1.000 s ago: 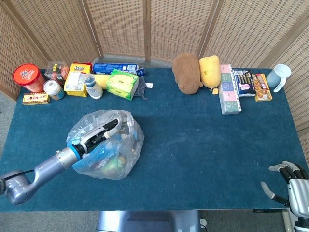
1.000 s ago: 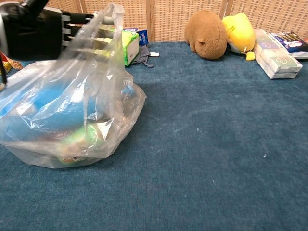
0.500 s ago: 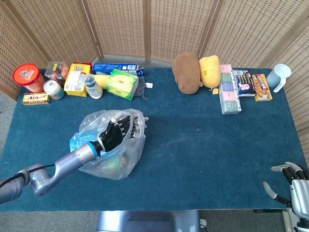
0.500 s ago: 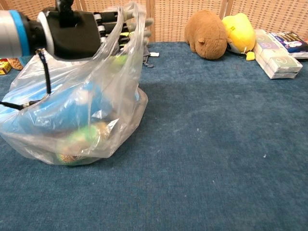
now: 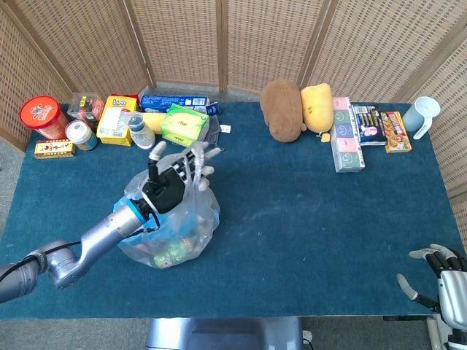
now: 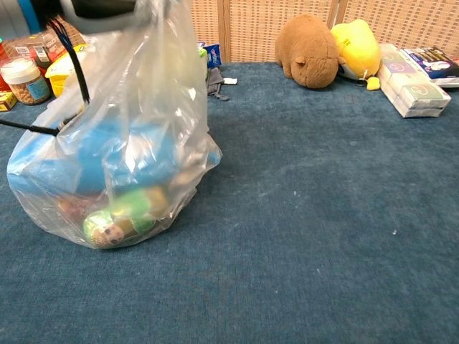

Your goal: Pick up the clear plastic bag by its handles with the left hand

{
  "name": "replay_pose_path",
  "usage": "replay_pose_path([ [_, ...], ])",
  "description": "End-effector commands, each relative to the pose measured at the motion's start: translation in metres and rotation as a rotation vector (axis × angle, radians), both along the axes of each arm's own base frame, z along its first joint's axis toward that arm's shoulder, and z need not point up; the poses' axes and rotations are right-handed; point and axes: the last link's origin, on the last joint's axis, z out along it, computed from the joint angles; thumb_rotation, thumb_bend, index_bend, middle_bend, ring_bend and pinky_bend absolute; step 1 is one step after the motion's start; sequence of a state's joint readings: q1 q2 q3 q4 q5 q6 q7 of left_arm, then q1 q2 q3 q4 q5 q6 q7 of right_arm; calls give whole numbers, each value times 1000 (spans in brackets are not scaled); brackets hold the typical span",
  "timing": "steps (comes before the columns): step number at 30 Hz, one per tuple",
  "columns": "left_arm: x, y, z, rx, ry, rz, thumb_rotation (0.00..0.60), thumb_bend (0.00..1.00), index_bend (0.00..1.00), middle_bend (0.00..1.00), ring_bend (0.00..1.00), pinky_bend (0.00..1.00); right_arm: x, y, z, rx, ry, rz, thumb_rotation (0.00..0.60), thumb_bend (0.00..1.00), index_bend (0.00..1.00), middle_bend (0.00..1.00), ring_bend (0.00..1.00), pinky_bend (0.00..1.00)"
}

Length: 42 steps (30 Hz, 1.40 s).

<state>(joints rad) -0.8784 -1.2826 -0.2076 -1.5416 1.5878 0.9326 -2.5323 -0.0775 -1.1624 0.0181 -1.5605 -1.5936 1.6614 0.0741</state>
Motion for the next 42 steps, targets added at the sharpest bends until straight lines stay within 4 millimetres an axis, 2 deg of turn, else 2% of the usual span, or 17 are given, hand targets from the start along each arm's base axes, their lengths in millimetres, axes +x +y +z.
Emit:
replay_pose_path([
  [1, -11, 1, 18, 39, -32, 10, 127, 241, 214, 249, 428, 593, 0, 0, 0, 1, 1, 1, 112, 329, 373, 390, 248, 187],
  [3, -20, 1, 23, 51, -12, 21, 121, 241, 234, 279, 463, 630, 1, -1, 0, 1, 2, 4, 112, 329, 373, 390, 249, 186],
  [5, -25, -3, 16, 21, 94, 4, 86, 241, 249, 302, 497, 666, 2, -2, -1, 5, 2, 8, 112, 329, 374, 390, 248, 186],
  [6, -24, -6, 11, -10, 133, 6, 66, 241, 254, 317, 523, 691, 4, -3, -2, 10, 2, 17, 112, 329, 373, 390, 248, 187],
  [10, -16, -7, 10, -61, 243, 18, 50, 241, 280, 395, 601, 765, 6, -3, -3, 17, 3, 27, 114, 329, 373, 390, 248, 187],
  [12, -13, -9, 5, -96, 336, -5, 18, 241, 281, 396, 602, 729, 6, -1, -1, 10, 3, 25, 113, 328, 373, 390, 248, 186],
  [14, -11, -12, 2, -118, 398, -29, 0, 241, 268, 395, 579, 653, 5, 0, 1, 5, 3, 22, 114, 328, 374, 390, 248, 186],
  [16, -10, -13, -1, -132, 424, -35, 0, 241, 203, 380, 523, 588, 4, 1, 1, 4, 2, 19, 115, 329, 373, 390, 248, 186],
  [19, -7, -15, -9, -147, 489, -85, 0, 240, 112, 343, 497, 581, 3, 1, 2, 5, 1, 18, 115, 329, 373, 390, 248, 186],
  [23, 3, -9, -14, -161, 487, -86, 0, 240, 90, 340, 497, 625, 3, 0, 2, 5, -1, 24, 114, 328, 373, 390, 248, 187],
  [26, 14, -1, -14, -146, 401, -53, 0, 240, 90, 340, 497, 628, 3, 0, 1, 9, -3, 28, 113, 328, 373, 390, 248, 186],
  [30, 21, 4, -12, -122, 330, -24, 0, 241, 93, 342, 552, 694, 2, 1, 1, 9, -4, 22, 116, 328, 373, 390, 248, 187],
  [32, 24, 7, -11, -121, 298, 2, 0, 255, 122, 364, 609, 744, 1, 2, 2, 7, -4, 19, 113, 328, 373, 390, 248, 186],
  [37, 35, 12, 1, -83, 224, 24, 0, 370, 296, 527, 791, 887, 1, 2, 2, 4, -5, 20, 113, 329, 373, 390, 249, 187],
  [42, 49, 10, 21, -42, 177, -5, 9, 446, 401, 631, 887, 952, 2, 2, 2, 6, -8, 23, 110, 329, 373, 390, 249, 186],
])
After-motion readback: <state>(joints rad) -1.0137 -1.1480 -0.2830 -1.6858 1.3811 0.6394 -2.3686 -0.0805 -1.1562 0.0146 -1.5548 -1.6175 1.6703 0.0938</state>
